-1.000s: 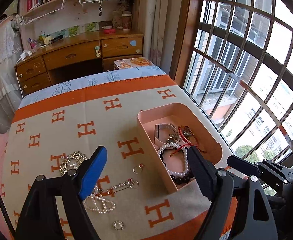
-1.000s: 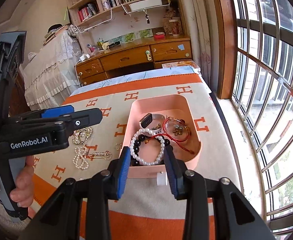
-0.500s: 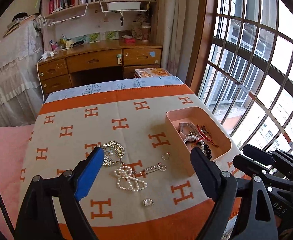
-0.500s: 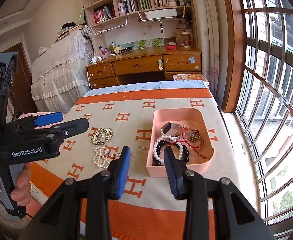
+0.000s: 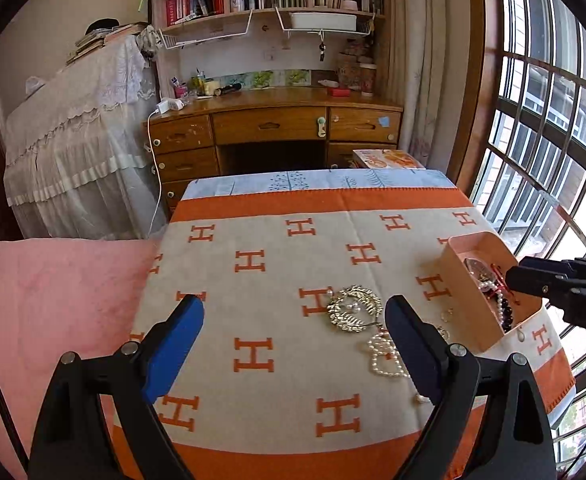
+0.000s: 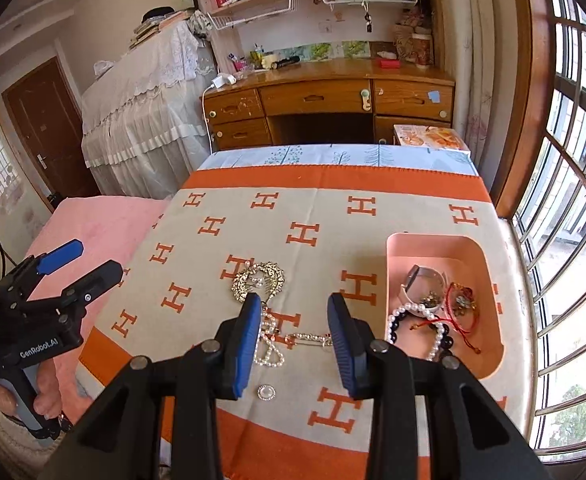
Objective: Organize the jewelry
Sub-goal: 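Move the right tool onto the gold leaf brooch and close on it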
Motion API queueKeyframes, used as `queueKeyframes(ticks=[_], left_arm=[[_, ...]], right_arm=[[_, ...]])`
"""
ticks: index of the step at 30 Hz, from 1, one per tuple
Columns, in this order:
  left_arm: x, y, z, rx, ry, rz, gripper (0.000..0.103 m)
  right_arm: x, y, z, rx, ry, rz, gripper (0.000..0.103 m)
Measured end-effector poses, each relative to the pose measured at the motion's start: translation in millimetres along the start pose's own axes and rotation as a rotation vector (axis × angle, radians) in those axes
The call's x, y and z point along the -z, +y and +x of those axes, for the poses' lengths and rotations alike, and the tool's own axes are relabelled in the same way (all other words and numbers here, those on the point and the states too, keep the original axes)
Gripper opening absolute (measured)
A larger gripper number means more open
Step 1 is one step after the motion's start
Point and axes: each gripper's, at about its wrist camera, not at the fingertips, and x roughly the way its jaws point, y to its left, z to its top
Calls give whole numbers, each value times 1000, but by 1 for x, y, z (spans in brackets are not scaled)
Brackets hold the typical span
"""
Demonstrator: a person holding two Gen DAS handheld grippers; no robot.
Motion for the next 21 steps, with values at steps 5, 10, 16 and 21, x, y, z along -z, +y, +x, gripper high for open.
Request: queueKeyframes(ticks=[5,10,16,21], left_arm=[[0,12,44,10,93,9,91],[4,27,85,24,176,-46,91],[14,55,113,51,227,-134,91],[26,72,125,54,260,-169,91]], right_arm=[[-24,0,55,-28,121,33,35],[-29,4,116,-47,283,60,35],[-35,22,160,-37,367,-9,35],[-41,45,196,-6,428,-207,35]])
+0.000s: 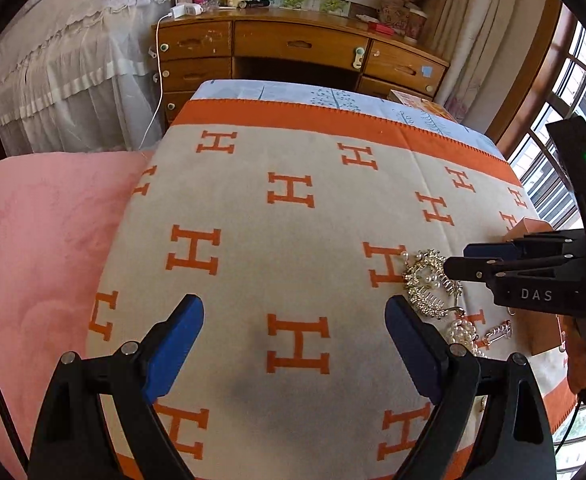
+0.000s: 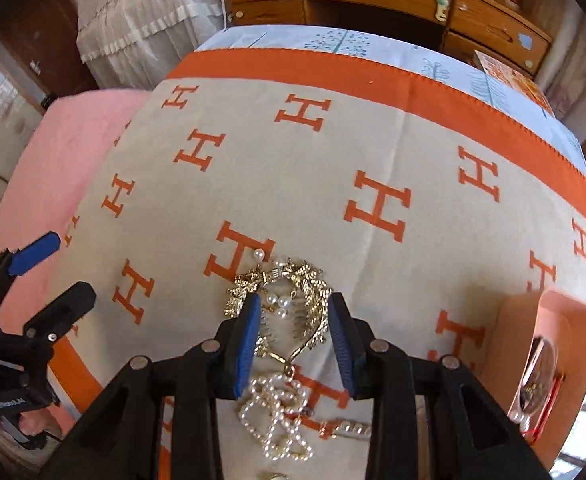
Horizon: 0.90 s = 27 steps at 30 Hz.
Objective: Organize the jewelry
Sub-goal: 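Move the right tool onto the gold leaf brooch and close on it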
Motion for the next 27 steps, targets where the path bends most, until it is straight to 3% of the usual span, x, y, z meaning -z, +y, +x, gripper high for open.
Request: queueKeyframes(ticks=[6,11,18,23,27], left_arm=[[5,19,5,-7,11,-37,91],[5,23,13,-1,25,-55,91],[8,19,22,7,44,-45,91],[7,21,23,8,48,-55,91],[6,25,25,10,53,-66,91]], right_arm=[[-4,17,12,81,-2,-308,35],[-1,29,20,125,-15,-456,35],[-2,38,30,108,-8,-549,35],[-10,35,32,34,0,-564,35],[-20,24,34,-59,34,-498,35]])
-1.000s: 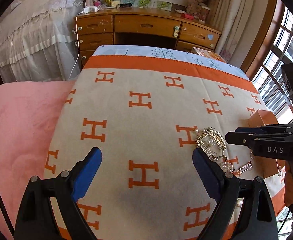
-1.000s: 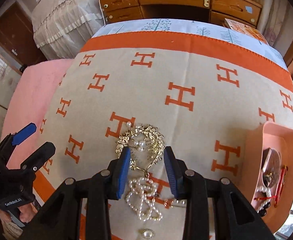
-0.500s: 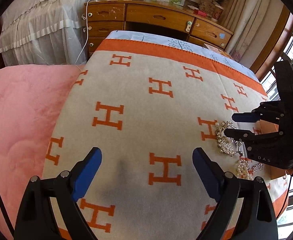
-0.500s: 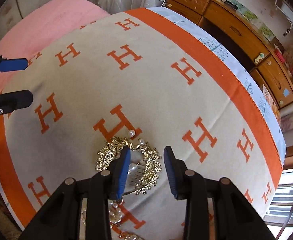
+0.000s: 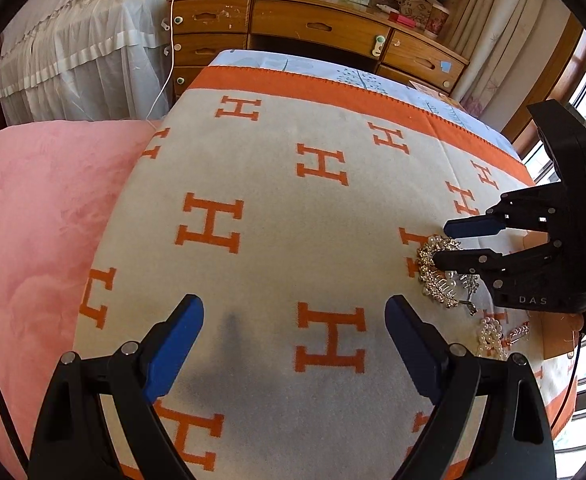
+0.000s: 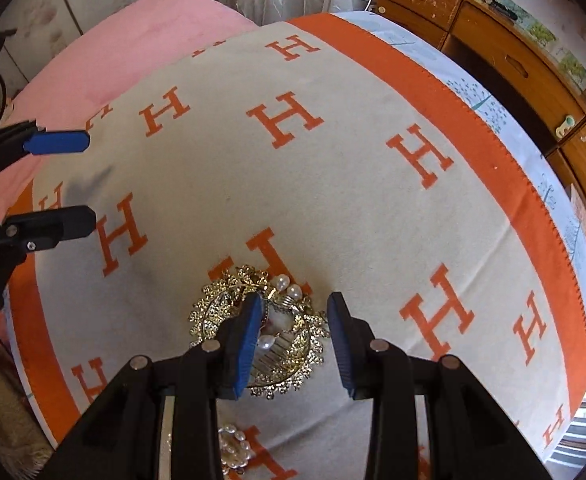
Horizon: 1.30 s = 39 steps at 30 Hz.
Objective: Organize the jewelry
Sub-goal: 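Move the right tool onto the gold leaf brooch and close on it, then carry the gold leaf brooch into the pink box and open the right tool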
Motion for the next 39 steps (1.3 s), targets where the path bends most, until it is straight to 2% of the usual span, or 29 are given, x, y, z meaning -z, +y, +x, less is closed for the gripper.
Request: queueKeyframes(ticks=[5,11,14,16,19,20,21,26,30,39], left_arm=[[-1,1,2,0,6,-6,91],[-1,-1,1,4,2,1,91],[-1,-1,0,2,2,-3,91],[-2,0,1,1,3,-8,91],[-3,-1,2,0,5,-13,91],[-3,0,2,0,4,-12,91],[-3,0,2,-1,4,-11,91],[-2,-4,1,-3,1,0,91],[0,-11,-5,2,-7,11,91],[0,-53,-35,29,-57,96,91]], right_arm=[[-3,6,3,12,5,-41,35],[-5,11,5,-7,-52,-118,35],[-7,11,5,-16,-58,-116,34],[-8,13,5,-3,-53,-115,31],[-3,24,3,69,-75,-135,28],[0,29,2,96,-89,-147,15],[3,33,0,131,-107,-156,14],[21,37,-7,168,-150,-121,13],[32,30,-19,171,-185,-40,12],[79,13,-94,188,-365,173,9]])
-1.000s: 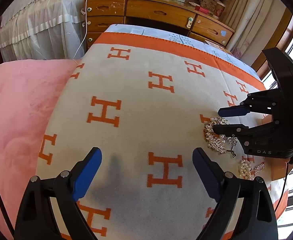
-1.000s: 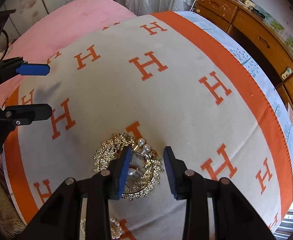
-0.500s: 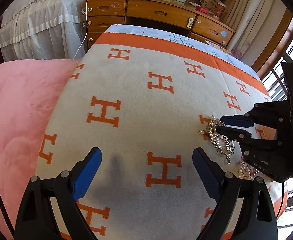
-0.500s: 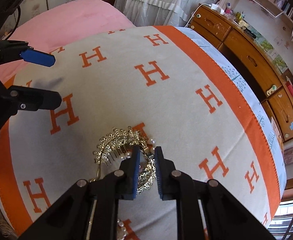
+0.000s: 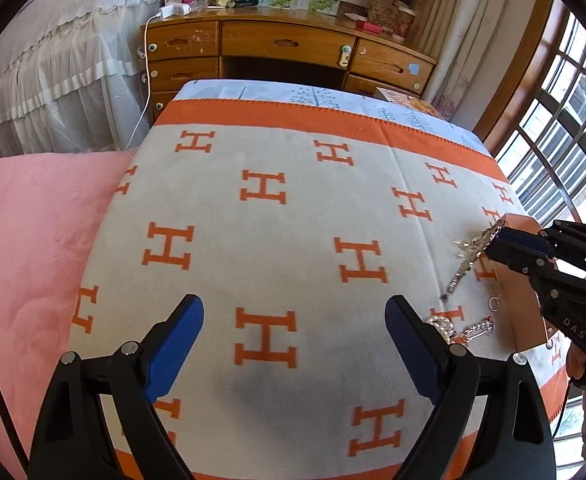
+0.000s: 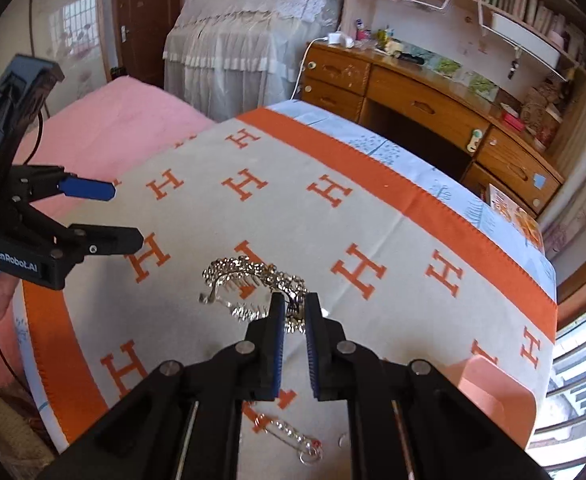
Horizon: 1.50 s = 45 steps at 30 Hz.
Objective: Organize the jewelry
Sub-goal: 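Carry the gold leaf brooch into the pink box and open the right tool, then grasp the white pearl necklace with the left tool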
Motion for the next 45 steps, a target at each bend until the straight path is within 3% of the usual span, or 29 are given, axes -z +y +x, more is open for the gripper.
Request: queueKeyframes(ticks=[9,16,20,26,30,37,41,45], left_arm=[[1,-68,-17,31,-16,117,91],[14,-109,-14,40,16,166,91],[24,-120,-1,39,64,159,91],[39,-127,13,16,115,153,91],[43,-129,20,1,139,151,91],[42,-131,24,-6,150,156,91],[39,-127,24,-8,144,151,91],[34,-120,29,-6,153,132,91]], right_arm=[[38,-52,-79,124,-128,195,9],[75,-96,-110,233,-111,320,9],[95,-113,-108,263,-69,365,9],[117,-131,-96,228,-29,420,9],[119,-137,-73,185,36,425,9],[107,-158,-26,227,136,492,10],[102,-164,-27,227,115,538,11],[99,-159,-37,231,80,540,23]])
